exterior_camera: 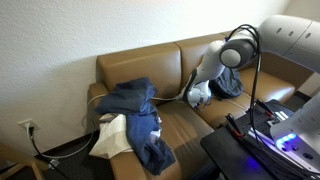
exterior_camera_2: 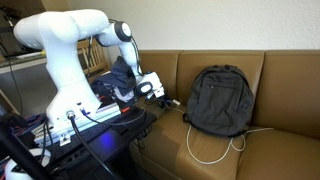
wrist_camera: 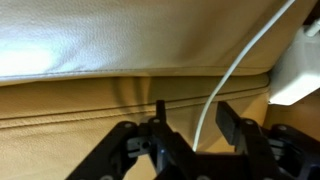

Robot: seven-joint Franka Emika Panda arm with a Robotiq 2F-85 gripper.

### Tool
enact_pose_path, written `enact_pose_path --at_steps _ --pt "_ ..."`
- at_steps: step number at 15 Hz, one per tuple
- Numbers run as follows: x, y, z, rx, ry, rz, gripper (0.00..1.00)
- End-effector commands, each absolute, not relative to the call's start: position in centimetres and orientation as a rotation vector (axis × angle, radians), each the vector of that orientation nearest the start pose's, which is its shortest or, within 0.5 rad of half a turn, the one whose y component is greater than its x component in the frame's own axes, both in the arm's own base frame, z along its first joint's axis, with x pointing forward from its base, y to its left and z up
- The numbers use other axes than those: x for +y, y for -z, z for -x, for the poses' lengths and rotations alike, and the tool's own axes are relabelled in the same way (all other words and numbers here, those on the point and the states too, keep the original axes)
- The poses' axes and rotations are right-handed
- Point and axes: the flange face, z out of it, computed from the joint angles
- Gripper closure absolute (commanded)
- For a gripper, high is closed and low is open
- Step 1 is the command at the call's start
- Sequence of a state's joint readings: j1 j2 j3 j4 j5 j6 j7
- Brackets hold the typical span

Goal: Pick the charger on the couch and put it on the shoulder of the couch

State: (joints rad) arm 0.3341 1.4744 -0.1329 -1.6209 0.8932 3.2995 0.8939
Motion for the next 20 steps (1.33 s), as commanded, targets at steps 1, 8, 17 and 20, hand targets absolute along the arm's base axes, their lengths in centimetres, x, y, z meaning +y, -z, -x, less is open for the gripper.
enact_pose_path --at_steps 1,8,17,20 --pt "1.4 17.1 -51.7 2.068 0.445 2.330 0.13" --pt "2.6 17.8 -52.1 2.025 0.191 2.370 0.00" --pt "1.0 18.0 -55.7 2.135 0.052 2.283 0.00" --pt "0.1 17.7 -56.9 2.222 -0.067 2.223 0.00"
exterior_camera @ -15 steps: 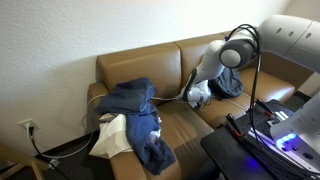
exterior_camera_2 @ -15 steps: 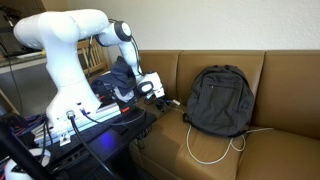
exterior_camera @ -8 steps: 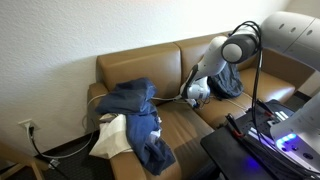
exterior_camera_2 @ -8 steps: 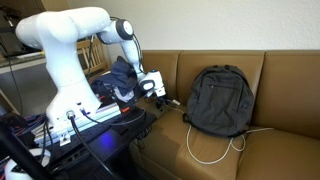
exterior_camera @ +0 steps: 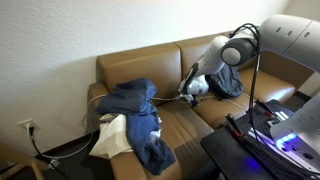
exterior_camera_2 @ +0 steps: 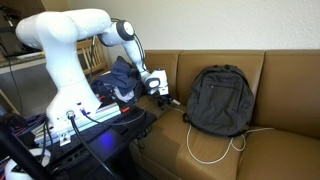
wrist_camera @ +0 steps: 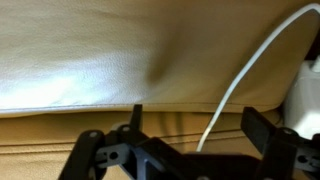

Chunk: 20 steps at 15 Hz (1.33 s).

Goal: Pick the charger on the couch and put it on the shoulder of the couch

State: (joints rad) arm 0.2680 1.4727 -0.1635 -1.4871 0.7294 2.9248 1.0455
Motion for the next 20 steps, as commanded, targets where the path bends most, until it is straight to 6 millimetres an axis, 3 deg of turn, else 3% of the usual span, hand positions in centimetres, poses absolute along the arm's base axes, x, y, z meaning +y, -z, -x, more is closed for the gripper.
enact_pose_path --at_steps 1,2,3,9,16,20 --pt "-0.2 17.7 -57.2 2.254 -0.126 2.203 0.00" --pt "-0.5 17.7 -57.7 2.250 -0.239 2.179 0.00" --pt "0.2 18.0 -56.7 2.233 -0.106 2.225 0.00" --pt "0.0 18.0 -57.0 2.276 -0.130 2.213 0.00" --pt "-1.6 17.2 -57.9 2.493 0.045 2.025 0.00" --pt "-2.0 17.1 -58.0 2.532 0.112 1.909 0.00"
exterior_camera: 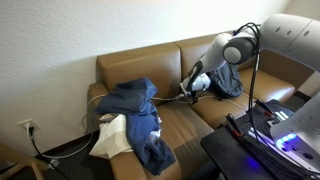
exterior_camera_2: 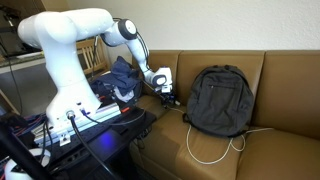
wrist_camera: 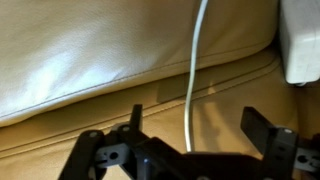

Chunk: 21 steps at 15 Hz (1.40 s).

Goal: Pick the charger on the couch and put it on the shoulder of the couch

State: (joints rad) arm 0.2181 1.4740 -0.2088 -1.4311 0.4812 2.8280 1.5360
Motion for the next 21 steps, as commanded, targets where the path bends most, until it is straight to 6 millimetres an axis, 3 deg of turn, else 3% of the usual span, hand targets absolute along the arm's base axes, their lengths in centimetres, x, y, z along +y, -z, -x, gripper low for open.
enact_pose_path --at_steps 1,8,17,21 --pt "-2.0 17.0 -58.0 2.531 0.139 1.892 0.00" --pt "-3.1 15.6 -56.9 2.490 0.462 1.661 0.00" --pt "-2.2 15.6 -57.1 2.447 0.445 1.626 0.00" --pt "-3.1 16.4 -57.2 2.579 0.318 1.670 0.00"
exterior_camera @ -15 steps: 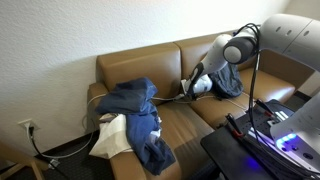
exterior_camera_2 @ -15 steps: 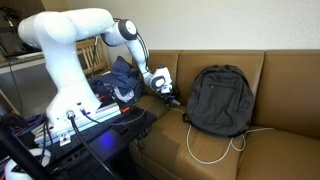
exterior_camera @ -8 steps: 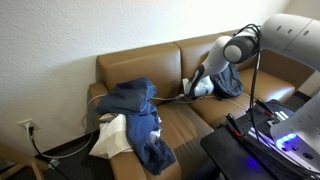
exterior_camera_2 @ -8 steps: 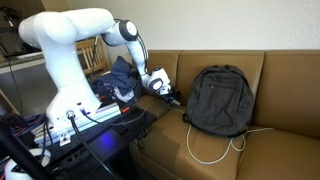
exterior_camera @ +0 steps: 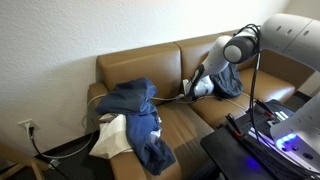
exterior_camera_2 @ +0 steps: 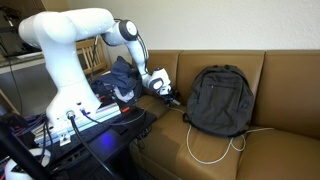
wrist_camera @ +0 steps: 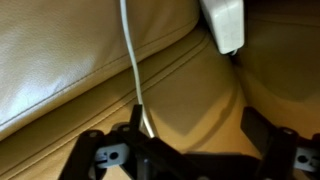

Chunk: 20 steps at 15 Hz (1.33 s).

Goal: Pick the charger on the couch and put it on the shoulder of the couch

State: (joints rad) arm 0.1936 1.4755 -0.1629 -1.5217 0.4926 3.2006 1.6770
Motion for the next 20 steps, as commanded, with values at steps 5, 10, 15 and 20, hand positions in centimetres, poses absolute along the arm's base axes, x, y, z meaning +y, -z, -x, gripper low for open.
enact_pose_path --at_steps 5,10,15,20 --pt "-4.2 16.9 -56.9 2.692 0.245 1.638 0.00" --pt "-5.4 17.5 -56.4 2.797 0.164 1.558 0.00" --pt "-9.5 18.1 -56.2 2.901 -0.028 1.421 0.00" --pt "-13.7 18.1 -55.5 3.012 -0.213 1.295 0.06"
